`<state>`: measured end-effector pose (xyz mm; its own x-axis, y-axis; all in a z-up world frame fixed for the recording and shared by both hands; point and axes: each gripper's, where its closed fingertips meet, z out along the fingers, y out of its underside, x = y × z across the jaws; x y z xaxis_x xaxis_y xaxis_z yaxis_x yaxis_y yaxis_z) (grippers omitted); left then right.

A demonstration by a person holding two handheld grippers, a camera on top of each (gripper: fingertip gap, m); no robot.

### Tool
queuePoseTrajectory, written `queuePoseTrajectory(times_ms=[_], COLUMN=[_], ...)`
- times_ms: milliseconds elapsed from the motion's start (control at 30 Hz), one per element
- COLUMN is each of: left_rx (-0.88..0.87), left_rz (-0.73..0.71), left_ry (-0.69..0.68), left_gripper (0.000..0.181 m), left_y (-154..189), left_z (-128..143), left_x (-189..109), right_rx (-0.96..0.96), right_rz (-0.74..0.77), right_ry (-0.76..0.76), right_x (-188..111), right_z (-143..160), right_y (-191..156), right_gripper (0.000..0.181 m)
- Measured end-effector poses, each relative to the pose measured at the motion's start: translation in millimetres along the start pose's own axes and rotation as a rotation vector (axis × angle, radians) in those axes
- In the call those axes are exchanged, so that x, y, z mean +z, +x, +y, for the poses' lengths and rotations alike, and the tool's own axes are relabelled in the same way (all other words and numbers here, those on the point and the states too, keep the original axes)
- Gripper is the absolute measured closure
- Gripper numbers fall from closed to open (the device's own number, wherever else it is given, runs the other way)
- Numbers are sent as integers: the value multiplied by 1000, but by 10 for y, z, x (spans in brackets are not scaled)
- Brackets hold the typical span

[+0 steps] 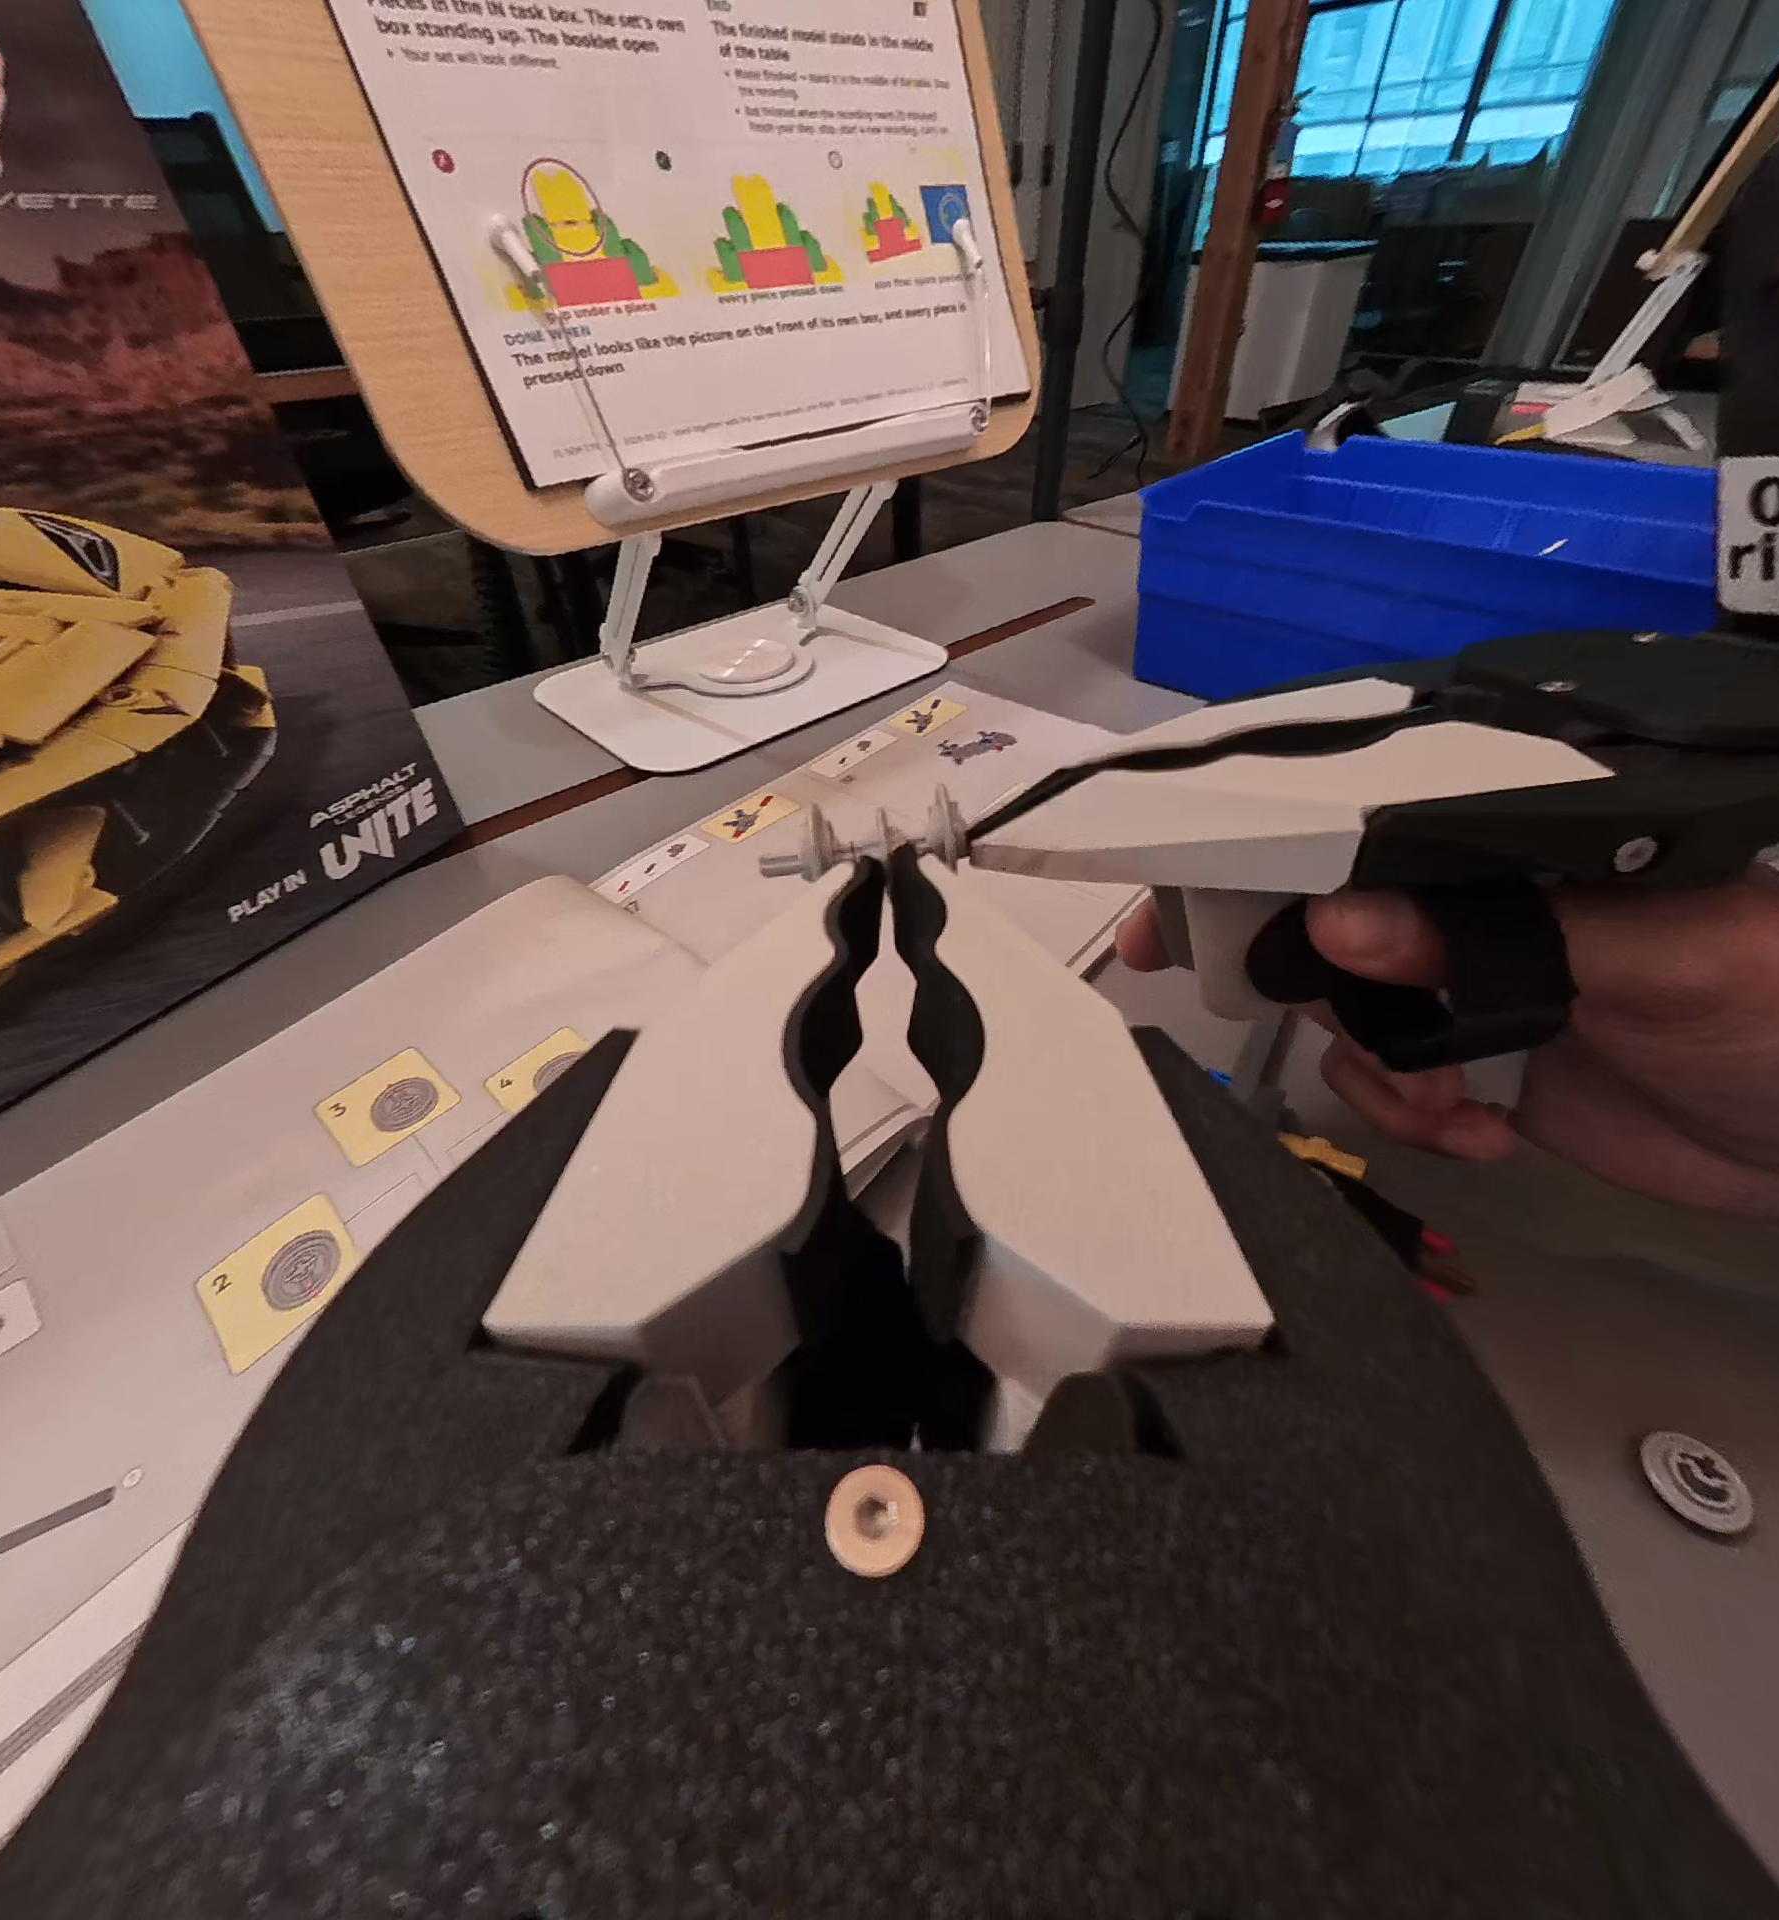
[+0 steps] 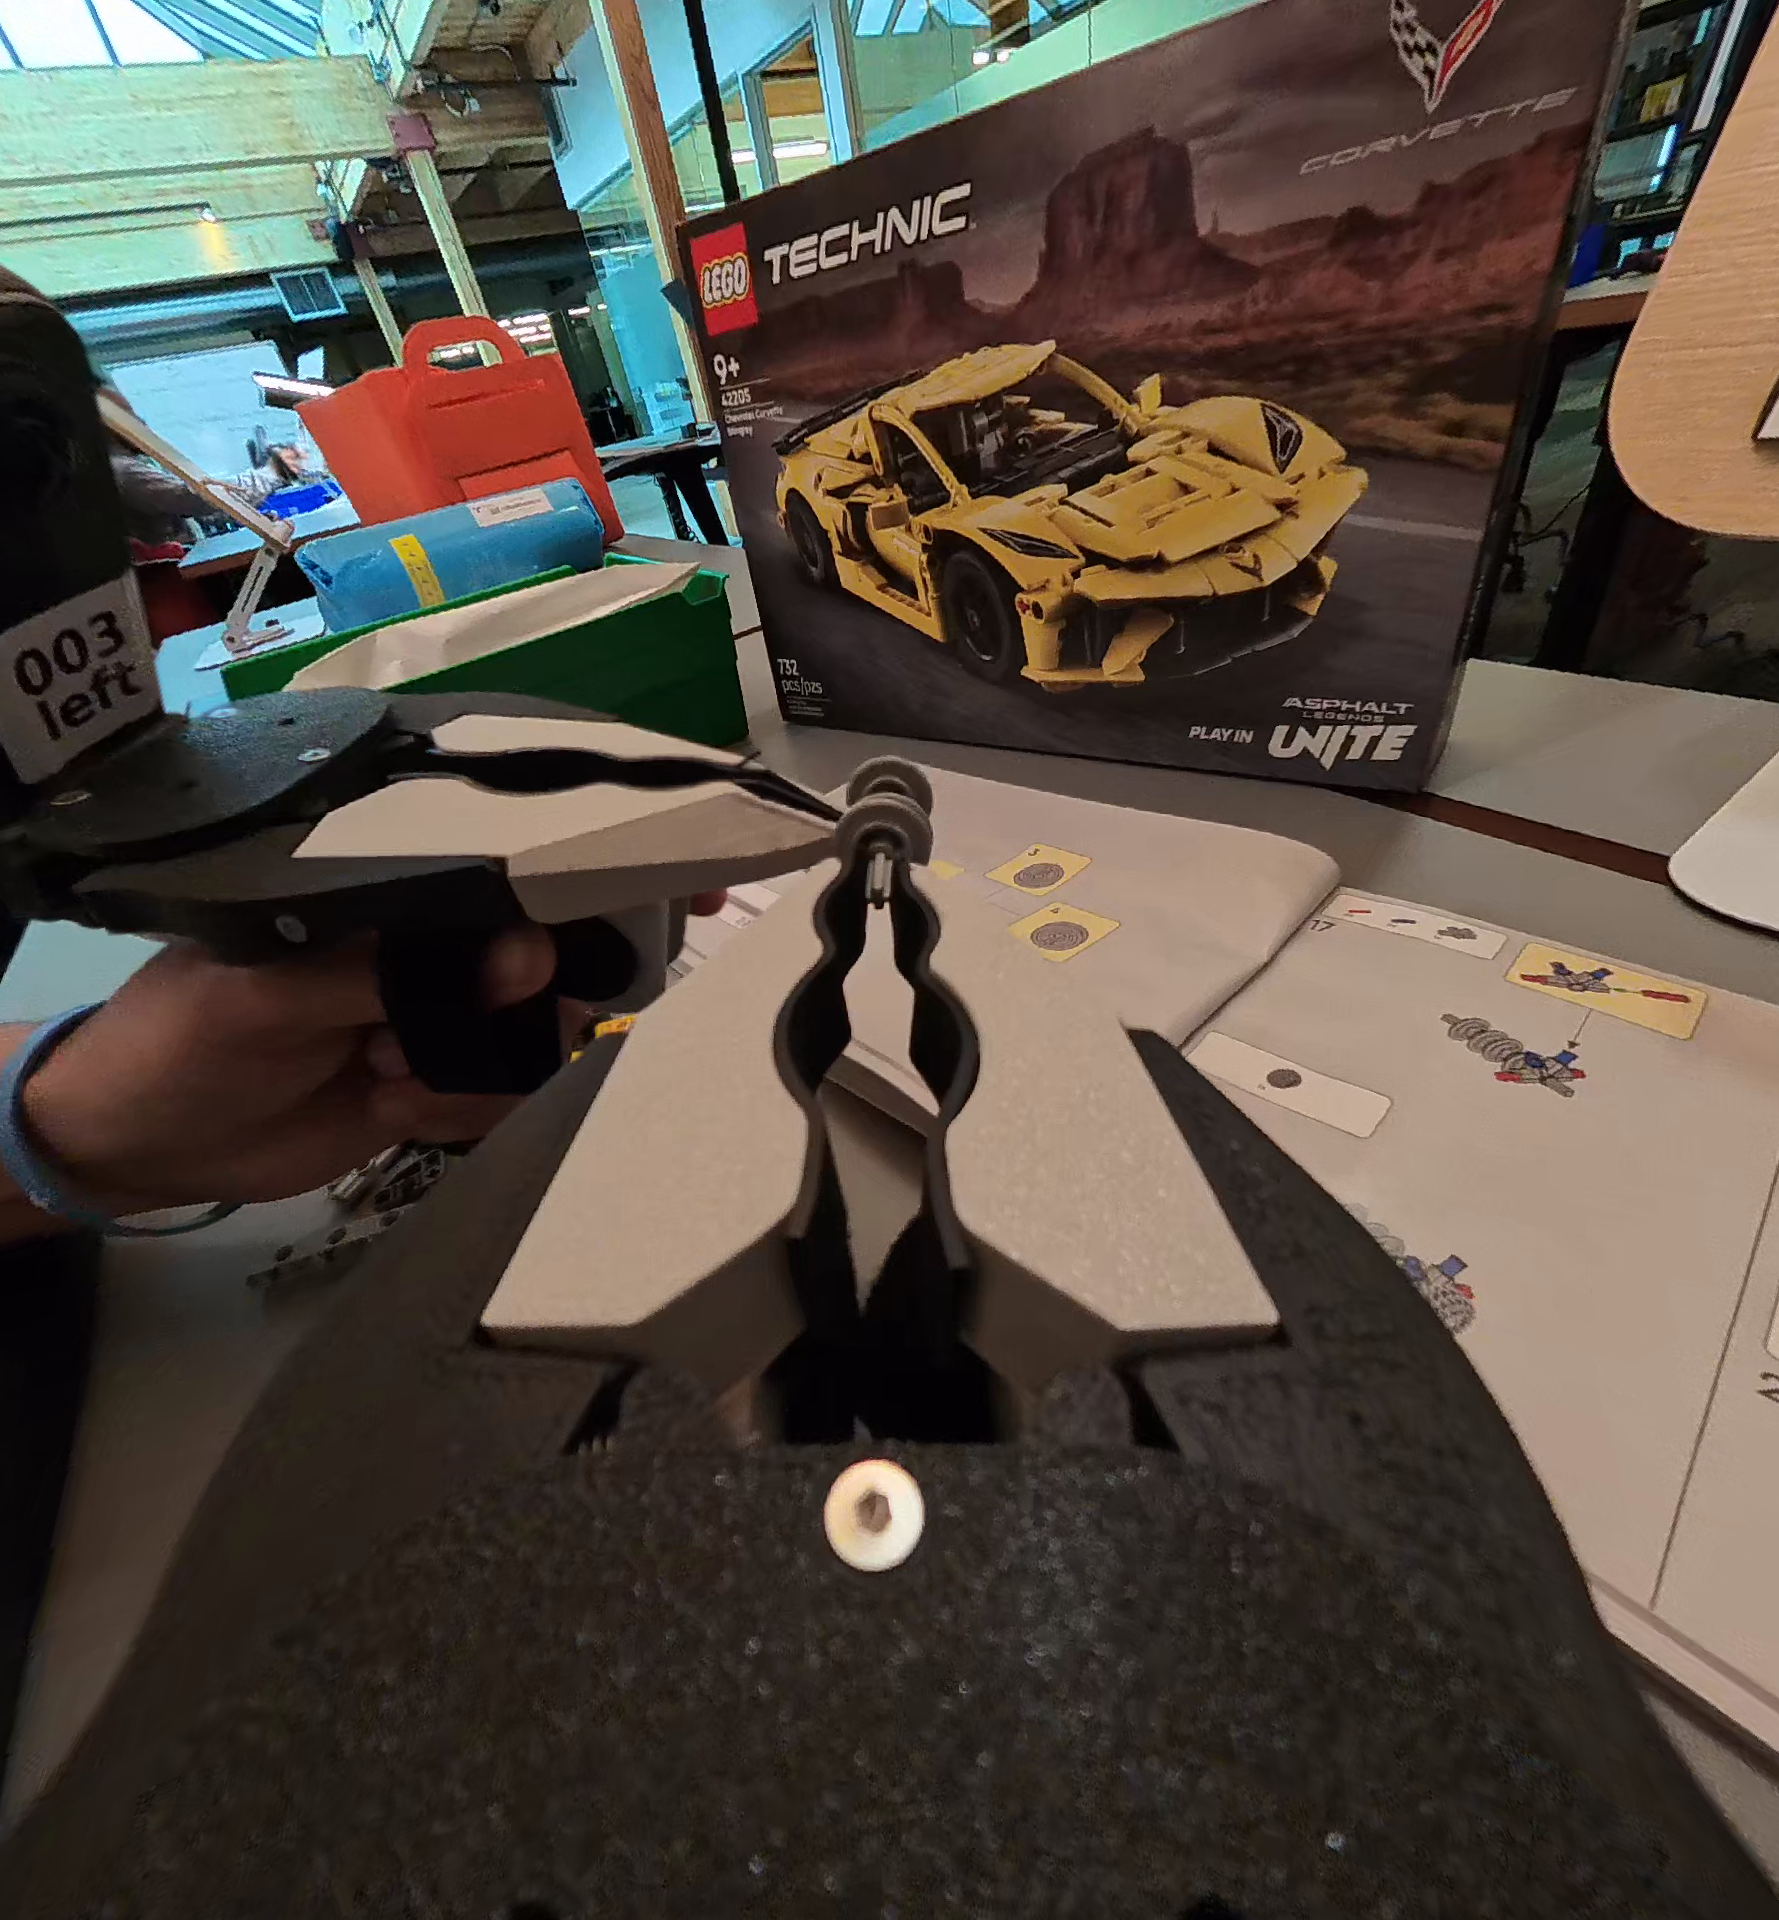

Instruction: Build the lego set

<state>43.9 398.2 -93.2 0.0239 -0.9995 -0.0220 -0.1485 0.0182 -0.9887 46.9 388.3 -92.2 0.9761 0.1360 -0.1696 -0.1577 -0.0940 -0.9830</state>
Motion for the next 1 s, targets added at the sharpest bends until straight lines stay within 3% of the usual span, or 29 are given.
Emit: queuePoseTrajectory(times_ms=[767, 1000], left_rx=[-16, 74], left_rz=[-75, 38], left_ry=[-48, 35], left_gripper=[181, 171], left_y=[-66, 24], left_z=[67, -64], left_x=[33, -15], right_rx=[-25, 235], right_rz=[22, -11], right_ry=[-40, 55], right_x=[34, -57], right_z=[60, -20], right_y=[12, 161], right_gripper=[178, 178])
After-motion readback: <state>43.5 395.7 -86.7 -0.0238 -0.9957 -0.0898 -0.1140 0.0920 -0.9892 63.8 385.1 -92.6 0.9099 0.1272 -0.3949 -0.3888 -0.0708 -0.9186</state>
